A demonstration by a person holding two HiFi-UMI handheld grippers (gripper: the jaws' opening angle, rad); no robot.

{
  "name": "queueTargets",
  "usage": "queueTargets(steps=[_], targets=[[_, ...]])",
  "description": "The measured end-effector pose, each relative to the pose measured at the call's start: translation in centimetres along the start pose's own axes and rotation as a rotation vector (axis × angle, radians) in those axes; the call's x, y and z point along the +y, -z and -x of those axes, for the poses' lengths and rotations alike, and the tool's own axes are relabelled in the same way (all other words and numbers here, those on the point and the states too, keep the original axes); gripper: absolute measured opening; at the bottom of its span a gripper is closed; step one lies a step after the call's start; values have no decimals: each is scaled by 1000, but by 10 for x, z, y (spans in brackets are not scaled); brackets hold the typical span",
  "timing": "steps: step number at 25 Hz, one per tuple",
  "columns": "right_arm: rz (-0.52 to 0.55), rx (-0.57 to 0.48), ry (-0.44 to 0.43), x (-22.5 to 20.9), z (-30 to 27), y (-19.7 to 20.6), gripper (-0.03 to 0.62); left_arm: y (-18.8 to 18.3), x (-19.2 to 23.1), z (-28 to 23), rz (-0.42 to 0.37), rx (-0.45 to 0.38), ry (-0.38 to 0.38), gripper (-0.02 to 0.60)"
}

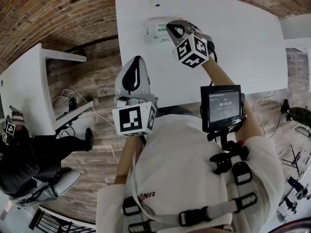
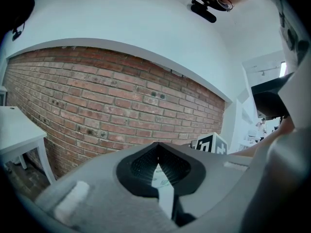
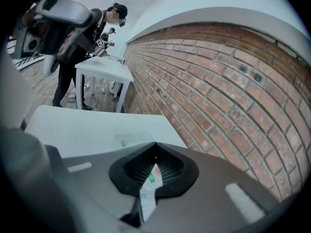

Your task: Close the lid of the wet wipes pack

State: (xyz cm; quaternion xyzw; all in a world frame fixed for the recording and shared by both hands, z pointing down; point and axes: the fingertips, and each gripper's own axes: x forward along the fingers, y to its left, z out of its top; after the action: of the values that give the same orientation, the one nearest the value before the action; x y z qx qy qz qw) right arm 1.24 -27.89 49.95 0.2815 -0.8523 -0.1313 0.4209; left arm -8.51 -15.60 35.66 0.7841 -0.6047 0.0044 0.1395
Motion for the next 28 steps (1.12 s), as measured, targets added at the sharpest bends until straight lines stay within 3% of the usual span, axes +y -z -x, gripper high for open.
queueTargets(steps=[8,16,28], targets=[[-99,-135,90,-7,77,-43,6,-10,-22,7,-22,-33,47,3],[-195,-331,241,-4,198,-103,6,-29,-61,25,-52,-101,100,3],[-255,-357,251,6,190,-96,6,-37,-71,0,-126,-112,138,3]])
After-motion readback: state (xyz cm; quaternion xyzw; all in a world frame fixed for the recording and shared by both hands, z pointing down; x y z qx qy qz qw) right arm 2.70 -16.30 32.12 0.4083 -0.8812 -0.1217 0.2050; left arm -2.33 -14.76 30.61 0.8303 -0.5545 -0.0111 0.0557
